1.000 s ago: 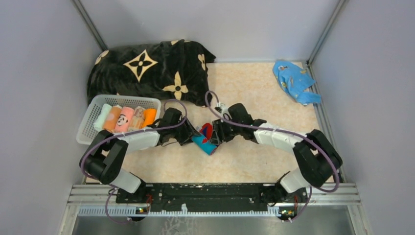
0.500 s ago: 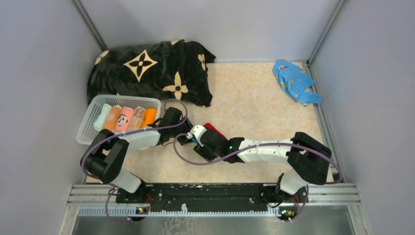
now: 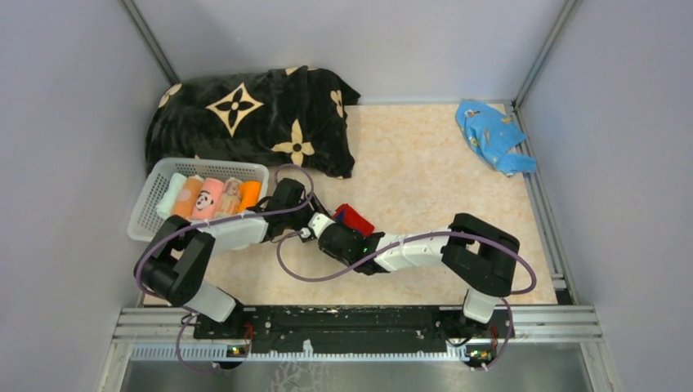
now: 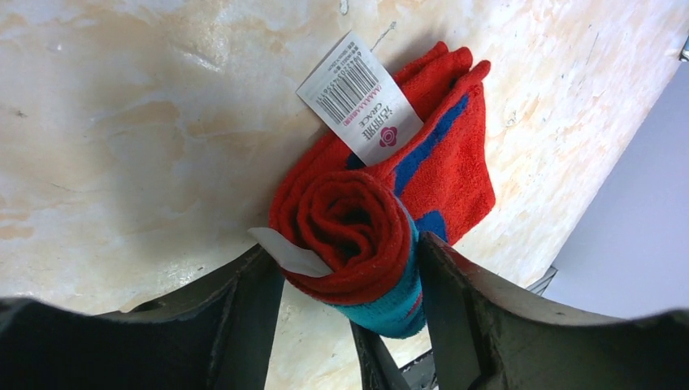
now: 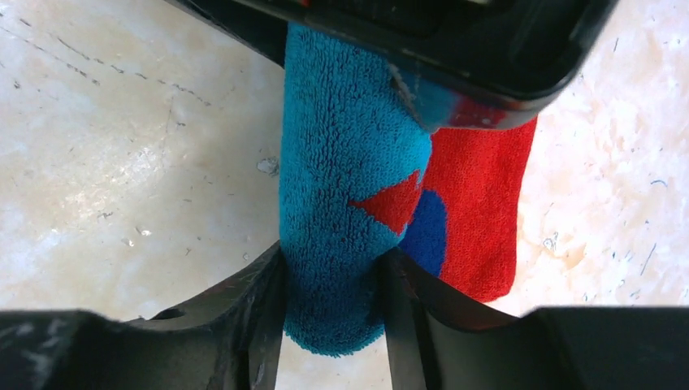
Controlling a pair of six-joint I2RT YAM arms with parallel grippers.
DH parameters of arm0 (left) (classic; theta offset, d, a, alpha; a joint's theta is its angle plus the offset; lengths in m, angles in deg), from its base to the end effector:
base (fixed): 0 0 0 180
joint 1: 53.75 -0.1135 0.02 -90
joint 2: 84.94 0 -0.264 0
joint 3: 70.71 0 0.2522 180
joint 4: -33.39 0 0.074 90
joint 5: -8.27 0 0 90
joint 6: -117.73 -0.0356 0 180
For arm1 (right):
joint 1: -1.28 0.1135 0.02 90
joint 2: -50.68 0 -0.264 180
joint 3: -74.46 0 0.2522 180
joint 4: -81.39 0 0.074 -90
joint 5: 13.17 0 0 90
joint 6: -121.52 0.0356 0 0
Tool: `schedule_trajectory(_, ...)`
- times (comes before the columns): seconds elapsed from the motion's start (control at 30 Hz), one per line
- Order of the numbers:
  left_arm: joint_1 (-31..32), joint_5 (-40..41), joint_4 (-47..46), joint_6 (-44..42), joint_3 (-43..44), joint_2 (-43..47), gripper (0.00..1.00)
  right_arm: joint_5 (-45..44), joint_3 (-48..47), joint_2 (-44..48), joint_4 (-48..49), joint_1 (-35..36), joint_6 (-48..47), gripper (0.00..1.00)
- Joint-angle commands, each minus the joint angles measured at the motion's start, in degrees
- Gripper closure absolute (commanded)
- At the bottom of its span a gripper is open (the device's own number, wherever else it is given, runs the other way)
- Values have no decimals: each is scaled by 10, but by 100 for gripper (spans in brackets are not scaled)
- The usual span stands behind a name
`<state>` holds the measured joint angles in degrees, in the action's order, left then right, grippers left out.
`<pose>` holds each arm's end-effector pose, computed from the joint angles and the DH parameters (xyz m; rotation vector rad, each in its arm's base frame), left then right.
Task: Roll the towels
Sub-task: Roll the towel at the center of the board.
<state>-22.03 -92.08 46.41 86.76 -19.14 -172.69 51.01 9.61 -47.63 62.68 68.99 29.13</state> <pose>0.2386 -0.1550 0.1459 -0.5353 2.5790 -0.8643 0.1409 0.3028 0.1519 -1.2008 2.0337 -0.0190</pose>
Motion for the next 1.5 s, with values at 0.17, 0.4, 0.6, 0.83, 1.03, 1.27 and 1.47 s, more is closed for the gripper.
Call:
schedule_trajectory(0.17,-9,65,59,-34,6,83,27,286,40,83,-9,-93,56,80)
schedule_trajectory(0.4,-17,53,88,-35,-4,159,25,536,33,92,12,-197,108,84)
schedule_trajectory(0.6,-15,-14,47,-4,-47,161,25,704,33,23,70,-285,200,85)
schedule_trajectory(0.83,-4,-38,-29,15,-59,113,26,795,26,-74,110,-335,265,84)
schedule_trajectory(1.03,-1,-34,-46,20,-39,42,30,792,32,-101,121,-348,282,79)
schedule_trajectory(1.27,0,-28,-30,27,-41,-11,43,657,29,-14,26,-338,214,57)
schedule_trajectory(1.47,0,-10,-2,20,-40,-10,43,448,25,128,-51,-274,148,42)
